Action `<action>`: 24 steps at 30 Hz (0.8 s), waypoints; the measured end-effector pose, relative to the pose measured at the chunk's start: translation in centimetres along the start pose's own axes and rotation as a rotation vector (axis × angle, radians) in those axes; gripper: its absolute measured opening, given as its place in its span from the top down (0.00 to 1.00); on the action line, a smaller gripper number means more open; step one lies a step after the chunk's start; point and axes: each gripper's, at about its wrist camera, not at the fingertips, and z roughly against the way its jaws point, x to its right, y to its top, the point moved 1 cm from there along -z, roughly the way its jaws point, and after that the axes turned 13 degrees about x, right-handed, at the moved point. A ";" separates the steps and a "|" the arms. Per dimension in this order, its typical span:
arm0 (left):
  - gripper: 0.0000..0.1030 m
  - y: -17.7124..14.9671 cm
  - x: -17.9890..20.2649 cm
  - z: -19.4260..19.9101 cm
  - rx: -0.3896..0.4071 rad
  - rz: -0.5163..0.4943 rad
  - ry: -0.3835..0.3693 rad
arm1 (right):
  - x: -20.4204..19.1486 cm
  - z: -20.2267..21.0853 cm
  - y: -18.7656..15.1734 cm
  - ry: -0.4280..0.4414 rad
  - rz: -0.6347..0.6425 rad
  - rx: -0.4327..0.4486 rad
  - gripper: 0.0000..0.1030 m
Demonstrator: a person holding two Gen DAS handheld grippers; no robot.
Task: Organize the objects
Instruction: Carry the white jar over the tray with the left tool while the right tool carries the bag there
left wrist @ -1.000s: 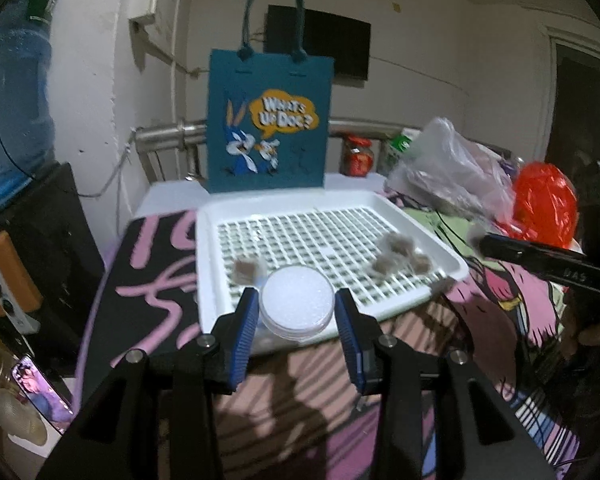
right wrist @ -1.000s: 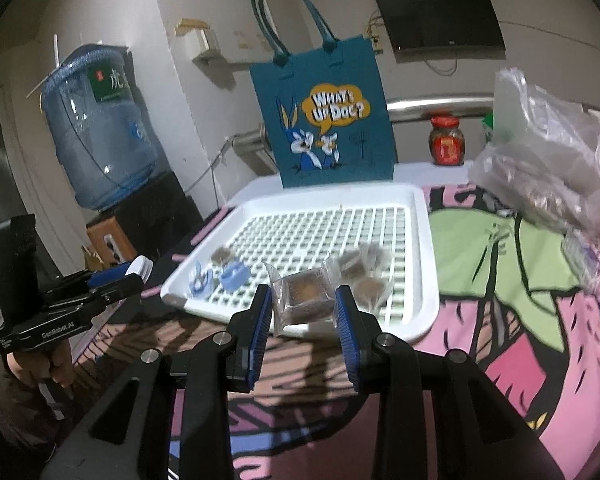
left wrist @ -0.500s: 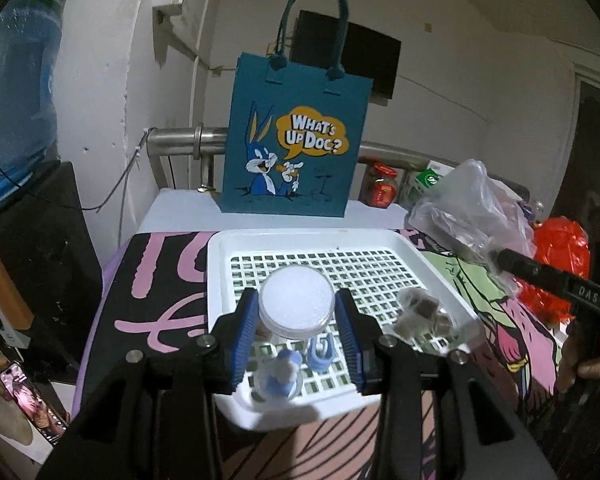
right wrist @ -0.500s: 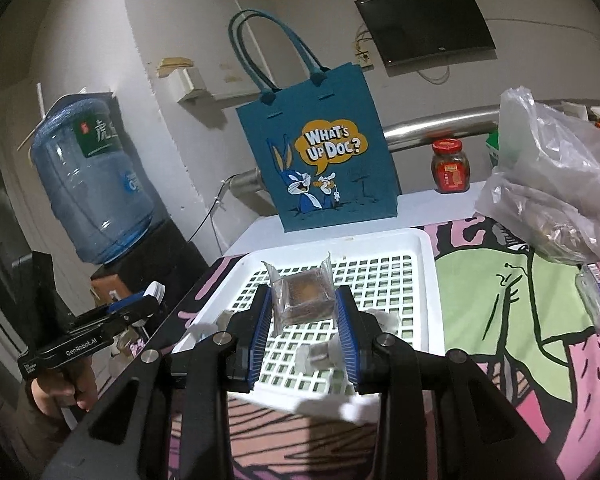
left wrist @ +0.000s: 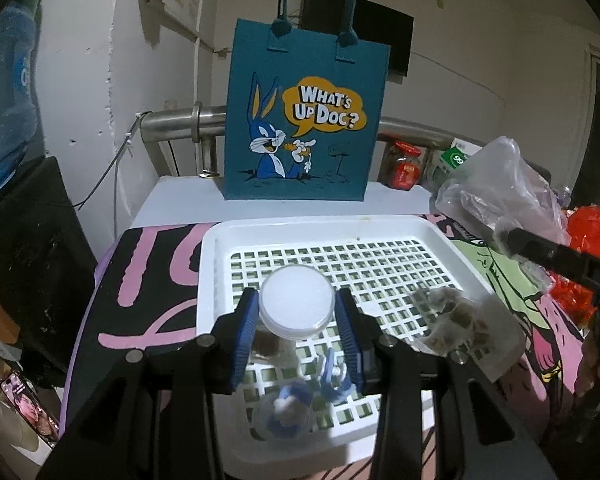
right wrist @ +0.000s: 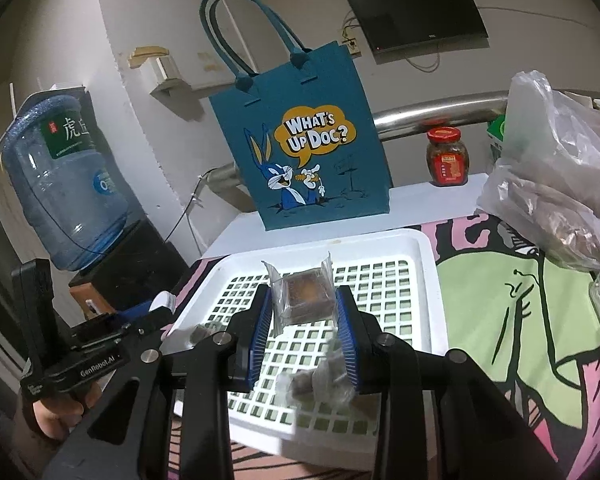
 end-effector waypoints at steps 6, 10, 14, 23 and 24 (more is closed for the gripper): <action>0.63 0.6 0.5 -1.1 -0.002 -0.010 -0.001 | -0.2 -1.2 0.8 -0.005 0.020 -0.001 0.69; 0.63 0.7 0.7 -1.8 -0.010 -0.017 0.000 | -0.2 -2.1 1.0 -0.008 0.022 -0.005 0.69; 0.63 1.2 0.9 -2.1 -0.007 -0.018 -0.003 | -0.4 -2.2 1.6 -0.010 0.030 0.009 0.69; 0.63 5.0 0.5 -0.9 0.092 0.039 -0.017 | -2.2 -0.9 4.5 0.019 0.062 0.096 0.69; 0.63 5.3 0.6 -0.8 0.102 0.044 -0.020 | -2.4 -0.8 4.7 0.024 0.064 0.101 0.69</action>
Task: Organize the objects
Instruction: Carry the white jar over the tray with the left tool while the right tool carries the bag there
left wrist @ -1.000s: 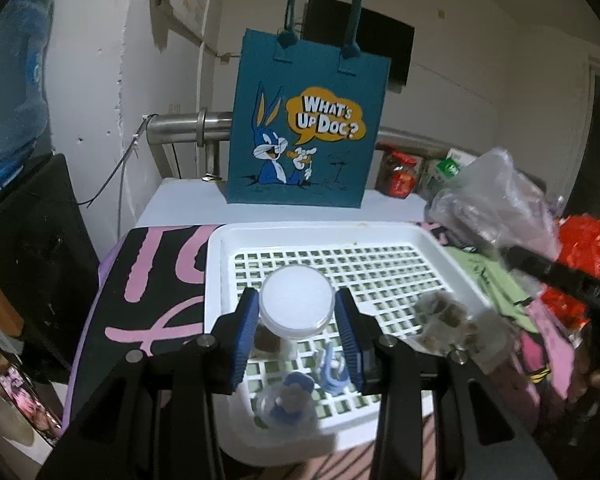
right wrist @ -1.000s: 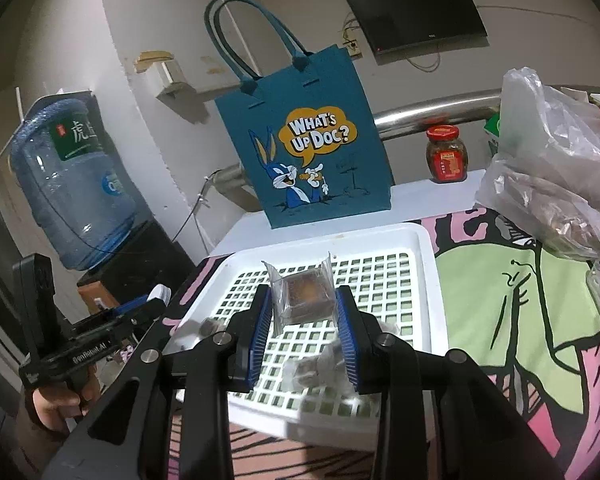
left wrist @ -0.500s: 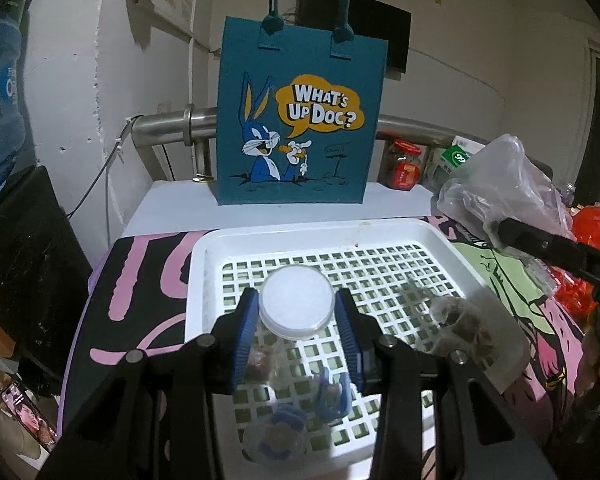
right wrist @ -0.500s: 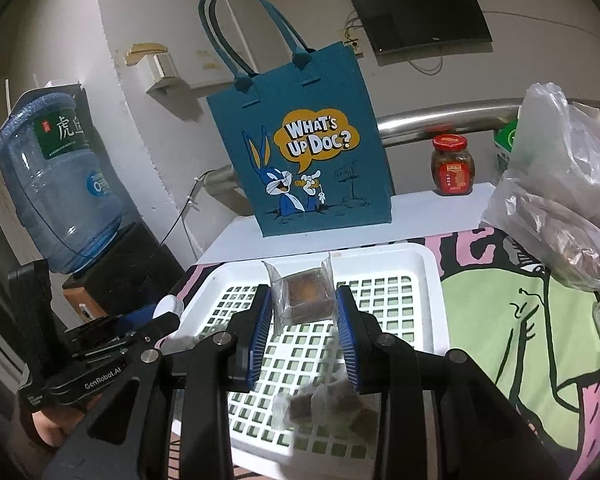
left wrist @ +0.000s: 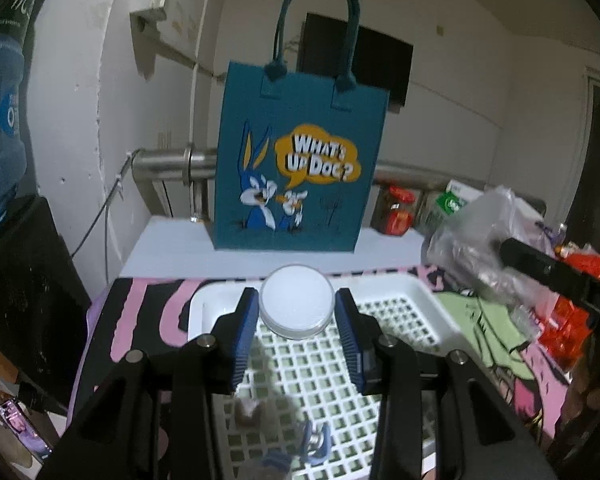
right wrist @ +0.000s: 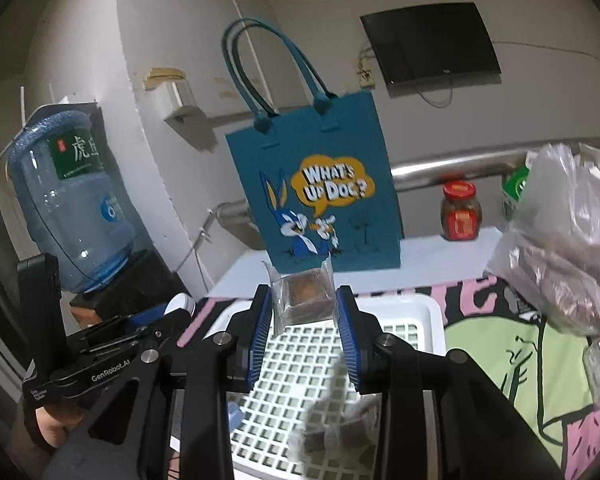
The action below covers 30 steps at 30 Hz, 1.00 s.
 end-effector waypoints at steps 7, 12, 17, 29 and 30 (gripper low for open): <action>0.63 -0.3 -0.2 -0.4 0.004 0.003 0.001 | -1.7 -0.7 0.6 0.024 0.040 0.014 0.69; 0.63 -1.3 -1.0 -1.2 -0.028 0.016 0.018 | -1.6 -1.3 0.1 0.032 0.033 0.014 0.69; 0.63 -2.0 -1.2 -1.8 -0.054 0.012 0.025 | -1.5 -1.9 -0.6 0.020 0.057 -0.013 0.69; 0.63 -3.7 -2.2 -3.7 -0.121 0.025 0.036 | -0.4 -4.7 -3.4 -0.014 0.076 -0.120 0.69; 0.63 -4.0 -2.2 -4.1 -0.132 0.023 0.035 | -0.2 -4.8 -3.6 -0.019 0.073 -0.131 0.69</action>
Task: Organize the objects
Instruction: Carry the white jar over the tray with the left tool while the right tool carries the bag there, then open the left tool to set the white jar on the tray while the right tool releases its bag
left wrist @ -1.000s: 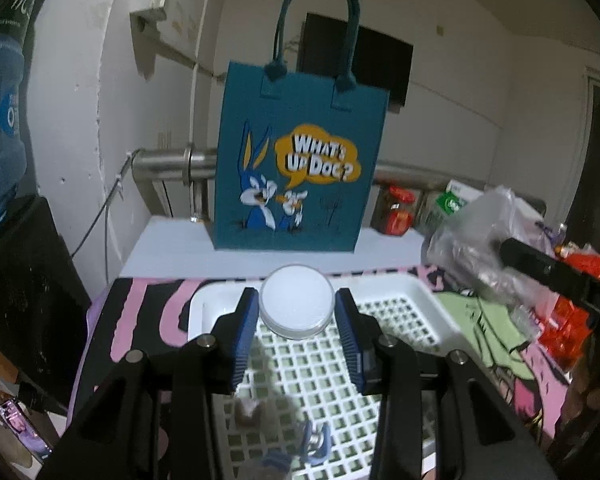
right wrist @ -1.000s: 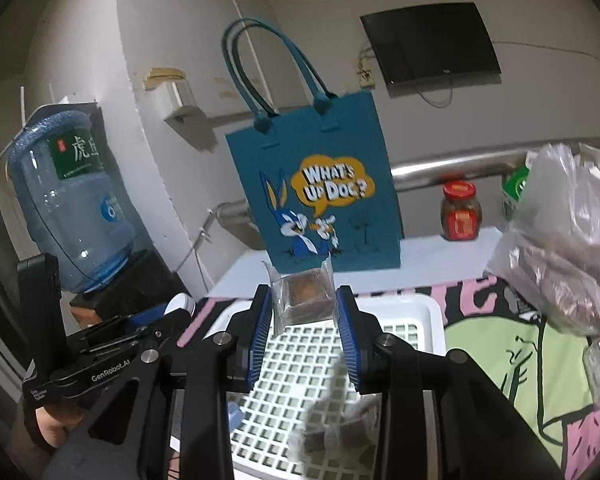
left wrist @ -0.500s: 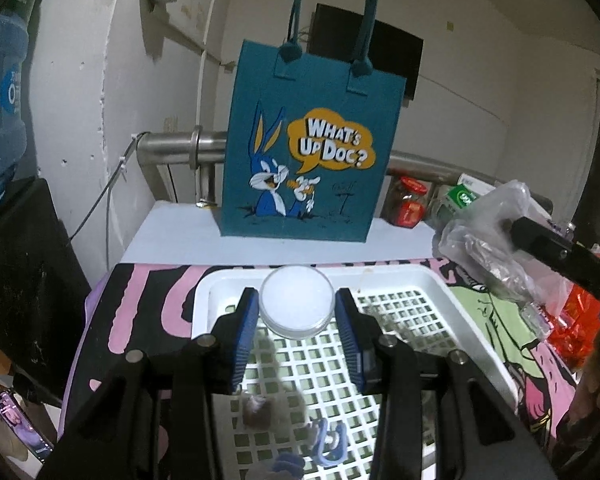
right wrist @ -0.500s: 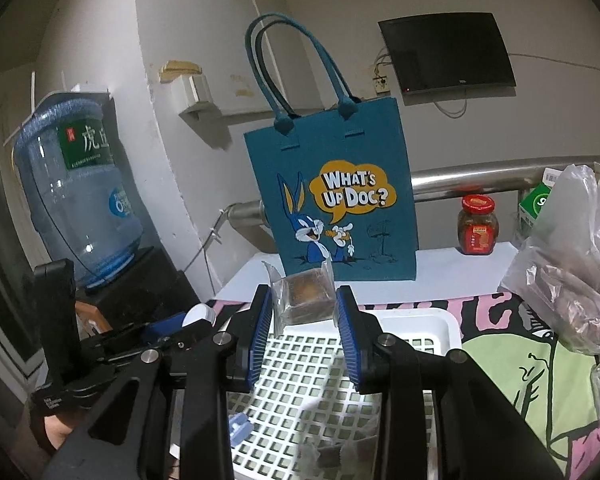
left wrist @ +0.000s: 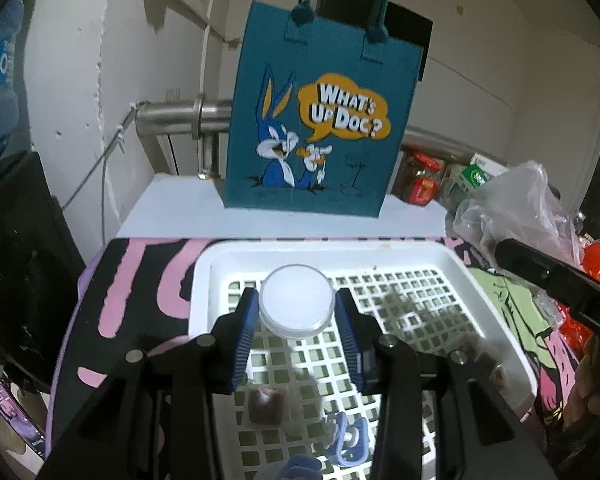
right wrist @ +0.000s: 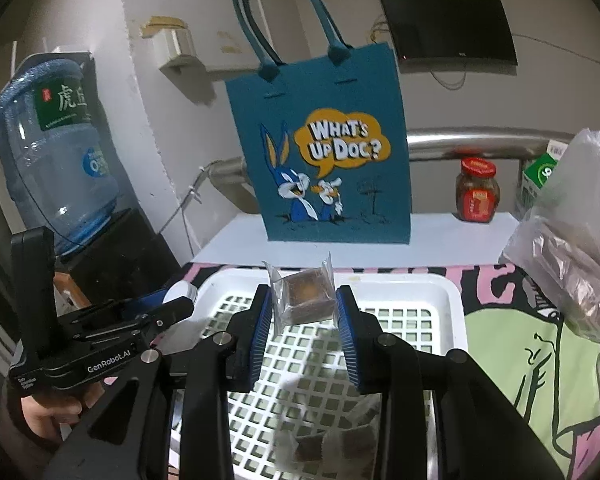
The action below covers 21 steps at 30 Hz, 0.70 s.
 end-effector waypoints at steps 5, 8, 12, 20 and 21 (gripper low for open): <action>0.63 -1.5 0.6 -1.5 -0.065 -0.028 -0.013 | 1.0 -1.9 -1.5 -0.042 -0.006 -0.096 0.69; 0.63 -2.0 0.9 -2.1 -0.089 -0.035 -0.022 | 1.6 -3.0 -2.6 -0.073 -0.003 -0.157 0.69; 0.63 -2.8 1.0 -3.0 -0.140 -0.033 -0.042 | 2.3 -4.1 -3.8 -0.117 0.007 -0.226 0.69; 0.62 -3.7 0.8 -4.3 -0.214 -0.017 -0.021 | 3.1 -5.7 -5.5 -0.148 0.013 -0.322 0.68; 0.62 -3.7 0.7 -4.4 -0.218 -0.010 -0.017 | 3.2 -5.8 -5.6 -0.152 0.009 -0.322 0.67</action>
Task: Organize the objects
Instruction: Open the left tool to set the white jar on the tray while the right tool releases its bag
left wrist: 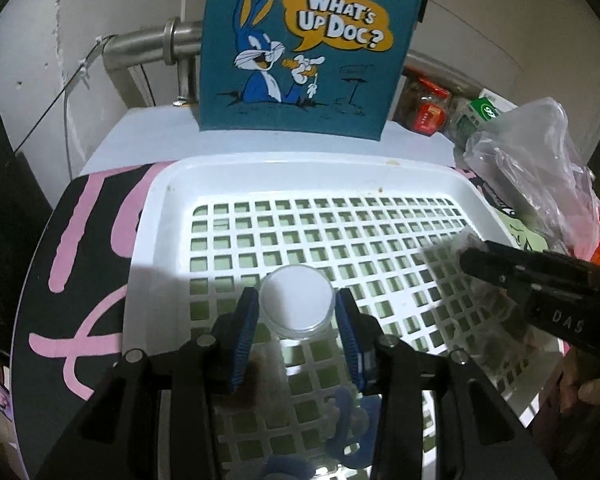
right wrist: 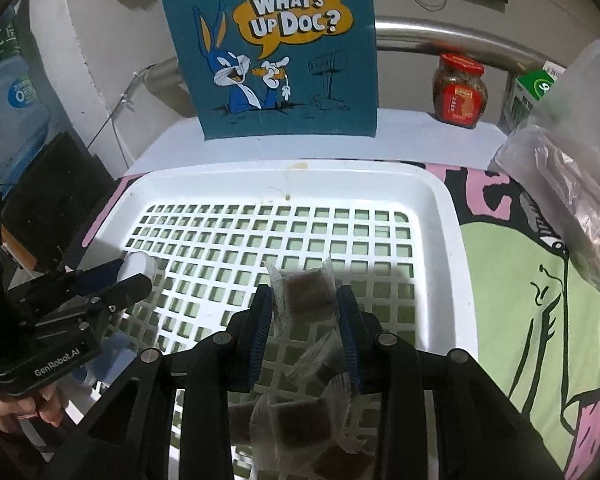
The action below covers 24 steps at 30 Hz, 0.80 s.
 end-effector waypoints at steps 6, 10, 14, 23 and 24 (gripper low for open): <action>0.35 0.5 -0.3 0.8 0.026 0.039 -0.014 | 0.7 1.2 0.9 -0.016 -0.057 0.040 0.41; 0.29 1.3 -0.5 2.2 0.078 0.068 -0.033 | 1.2 3.5 2.2 -0.003 -0.108 0.115 0.33; 0.27 2.3 -0.7 3.6 0.133 0.082 -0.027 | 1.2 6.0 3.5 0.013 -0.134 0.190 0.30; 0.27 4.0 0.2 7.2 0.250 0.074 -0.036 | -0.5 10.2 5.0 0.036 -0.112 0.303 0.21; 0.27 4.1 0.4 7.6 0.260 0.069 -0.036 | -0.9 10.6 5.1 0.036 -0.103 0.313 0.20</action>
